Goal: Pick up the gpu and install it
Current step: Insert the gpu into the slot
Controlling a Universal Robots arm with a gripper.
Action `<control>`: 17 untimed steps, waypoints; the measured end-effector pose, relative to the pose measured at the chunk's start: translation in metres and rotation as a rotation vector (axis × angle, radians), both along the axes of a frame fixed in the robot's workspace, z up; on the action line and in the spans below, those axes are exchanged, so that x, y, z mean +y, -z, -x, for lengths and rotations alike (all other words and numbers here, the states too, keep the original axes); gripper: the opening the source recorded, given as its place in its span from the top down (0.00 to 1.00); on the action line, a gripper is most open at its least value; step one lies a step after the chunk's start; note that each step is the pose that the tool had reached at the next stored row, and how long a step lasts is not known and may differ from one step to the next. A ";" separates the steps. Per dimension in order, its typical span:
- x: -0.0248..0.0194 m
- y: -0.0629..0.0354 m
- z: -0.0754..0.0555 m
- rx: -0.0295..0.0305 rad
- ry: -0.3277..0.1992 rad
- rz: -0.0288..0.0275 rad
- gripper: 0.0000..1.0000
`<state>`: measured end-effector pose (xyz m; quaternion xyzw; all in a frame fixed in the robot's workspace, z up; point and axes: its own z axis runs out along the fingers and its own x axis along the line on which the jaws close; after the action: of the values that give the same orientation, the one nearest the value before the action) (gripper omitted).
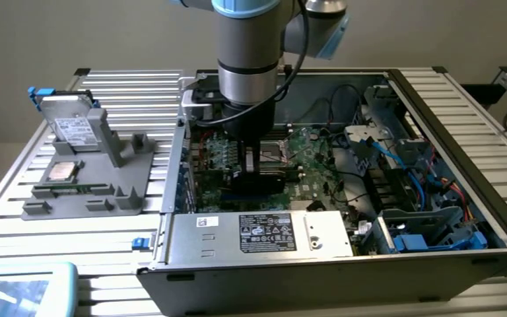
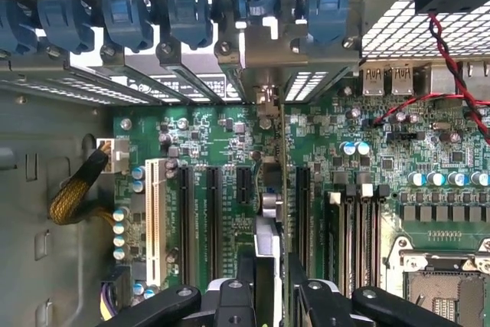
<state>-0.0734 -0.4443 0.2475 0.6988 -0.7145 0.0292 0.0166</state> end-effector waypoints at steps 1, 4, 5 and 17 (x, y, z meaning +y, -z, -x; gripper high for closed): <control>0.0000 0.0001 0.000 -0.0034 0.000 -0.0011 0.73; 0.0001 0.0001 0.000 -0.0108 0.000 -0.0031 0.73; 0.0001 0.0001 0.000 -0.0110 0.000 -0.0036 0.73; 0.0000 0.0001 0.005 -0.0158 0.000 -0.0096 0.73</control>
<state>-0.0781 -0.4442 0.2475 0.6987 -0.7147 0.0313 0.0076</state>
